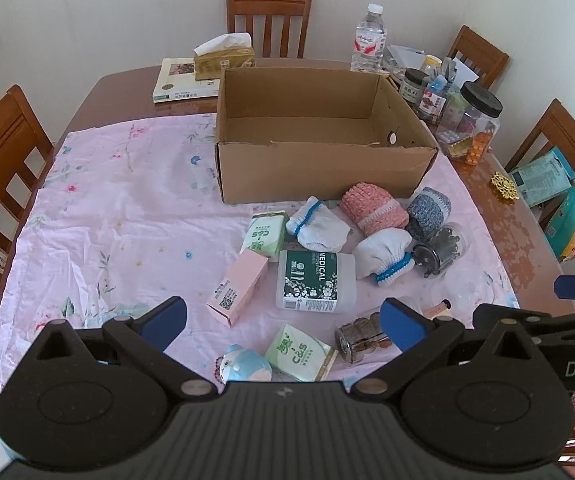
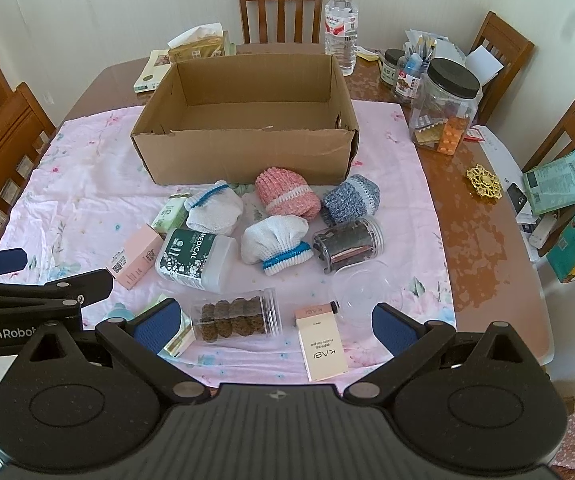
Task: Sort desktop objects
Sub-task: 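Move left tool to the blue figurine while right tool moves to the cookie jar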
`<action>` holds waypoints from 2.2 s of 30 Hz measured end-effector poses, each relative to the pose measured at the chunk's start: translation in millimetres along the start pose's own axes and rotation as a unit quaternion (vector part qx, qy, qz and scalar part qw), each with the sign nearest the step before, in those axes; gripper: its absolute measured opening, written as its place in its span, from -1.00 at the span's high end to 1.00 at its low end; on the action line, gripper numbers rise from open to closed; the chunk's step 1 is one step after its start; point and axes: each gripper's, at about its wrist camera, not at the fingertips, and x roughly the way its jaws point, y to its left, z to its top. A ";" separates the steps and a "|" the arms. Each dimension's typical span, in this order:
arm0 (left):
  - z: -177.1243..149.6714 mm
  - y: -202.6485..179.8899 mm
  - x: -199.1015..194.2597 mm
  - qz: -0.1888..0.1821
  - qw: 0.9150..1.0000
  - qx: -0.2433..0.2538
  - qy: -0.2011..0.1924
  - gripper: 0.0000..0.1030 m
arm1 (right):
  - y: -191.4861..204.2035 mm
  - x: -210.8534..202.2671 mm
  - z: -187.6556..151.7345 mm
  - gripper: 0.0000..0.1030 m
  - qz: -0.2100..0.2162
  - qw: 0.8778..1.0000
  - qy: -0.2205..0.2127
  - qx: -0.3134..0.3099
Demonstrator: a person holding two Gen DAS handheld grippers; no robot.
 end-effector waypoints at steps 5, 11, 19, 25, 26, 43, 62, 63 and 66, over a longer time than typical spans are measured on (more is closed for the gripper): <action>-0.3 2.8 0.8 -0.003 1.000 0.000 -0.001 -0.99 | 0.6 0.8 -0.8 -1.00 0.002 1.000 -0.003 0.001; -0.7 5.6 2.7 -0.003 1.000 0.009 -0.006 -0.99 | 5.9 3.5 -2.0 -1.00 -0.001 1.000 -0.004 0.000; -0.5 13.1 4.9 -0.019 1.000 0.017 -0.009 -0.99 | 12.6 3.6 -4.3 -1.00 0.001 1.000 -0.012 0.006; -0.3 19.3 6.4 -0.031 0.999 0.025 -0.015 -0.99 | 19.5 1.1 -7.7 -1.00 0.001 1.000 -0.024 0.014; -0.9 20.3 6.4 -0.033 0.999 0.026 -0.018 -0.99 | 20.4 0.9 -8.8 -1.00 0.000 1.000 -0.026 0.015; -32.5 35.9 27.8 -0.030 0.994 0.101 -0.034 -0.99 | 26.2 9.0 -23.8 -1.00 0.001 0.996 -0.078 -0.045; -75.5 51.6 88.1 -0.055 0.989 0.134 -0.018 -0.94 | 18.4 59.0 -55.2 -1.00 0.004 0.997 -0.023 -0.075; -76.4 51.5 90.4 -0.058 0.988 0.140 -0.016 -0.93 | 17.8 60.7 -56.9 -1.00 0.002 0.997 -0.022 -0.077; -78.6 51.7 95.3 -0.072 0.985 0.154 -0.010 -0.75 | 15.3 66.2 -62.0 -1.00 0.001 0.996 -0.017 -0.084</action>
